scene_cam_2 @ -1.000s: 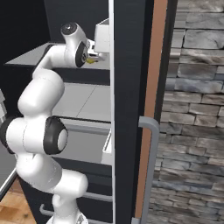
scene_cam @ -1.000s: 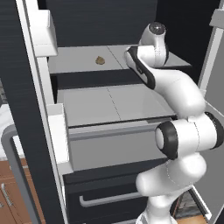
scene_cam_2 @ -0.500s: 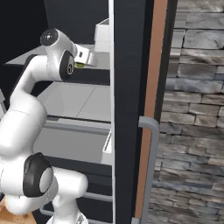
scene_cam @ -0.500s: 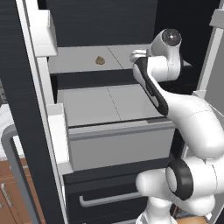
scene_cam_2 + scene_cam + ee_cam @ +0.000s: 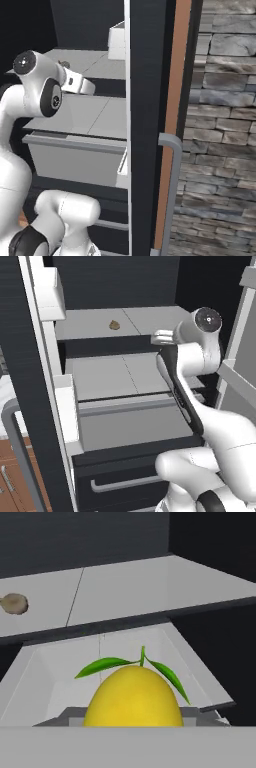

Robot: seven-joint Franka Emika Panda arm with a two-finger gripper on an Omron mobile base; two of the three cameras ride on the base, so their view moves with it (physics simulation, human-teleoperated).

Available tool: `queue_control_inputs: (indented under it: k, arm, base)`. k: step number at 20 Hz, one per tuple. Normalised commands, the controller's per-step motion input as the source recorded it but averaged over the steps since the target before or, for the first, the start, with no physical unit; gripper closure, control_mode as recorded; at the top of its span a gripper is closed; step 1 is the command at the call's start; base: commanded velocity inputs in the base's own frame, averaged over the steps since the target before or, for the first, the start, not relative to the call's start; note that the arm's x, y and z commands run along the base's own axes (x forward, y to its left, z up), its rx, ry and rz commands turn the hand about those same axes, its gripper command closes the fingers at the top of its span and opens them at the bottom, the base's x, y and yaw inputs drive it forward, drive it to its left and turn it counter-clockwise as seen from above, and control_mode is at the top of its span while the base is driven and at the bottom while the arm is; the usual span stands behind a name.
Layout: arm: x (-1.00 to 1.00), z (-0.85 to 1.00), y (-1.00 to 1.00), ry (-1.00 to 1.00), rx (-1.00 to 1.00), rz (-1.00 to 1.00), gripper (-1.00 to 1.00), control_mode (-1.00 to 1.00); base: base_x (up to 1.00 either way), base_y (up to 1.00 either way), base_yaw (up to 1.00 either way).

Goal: Grab the garlic and lemon from the fridge, place them in the blender, close the lid, and turn on the blender to create a marinade.

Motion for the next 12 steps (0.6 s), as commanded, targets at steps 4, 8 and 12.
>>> queue_control_inputs:
  k: [4, 8, 12]
  arm:
    - [-1.0, -0.55, 0.18, 0.0, 0.0, 0.0, 1.0, -1.0]
    - [-1.0, -0.38, 0.11, 0.03, 0.0, -0.02, 1.0, -1.0]
    - [-0.96, -0.14, 0.0, 0.06, 0.0, -0.01, 1.0, -1.0]
  base:
    - [0.0, 0.0, 0.0]
    - [0.0, 0.0, 0.0]
    - [0.0, 0.0, 0.0]
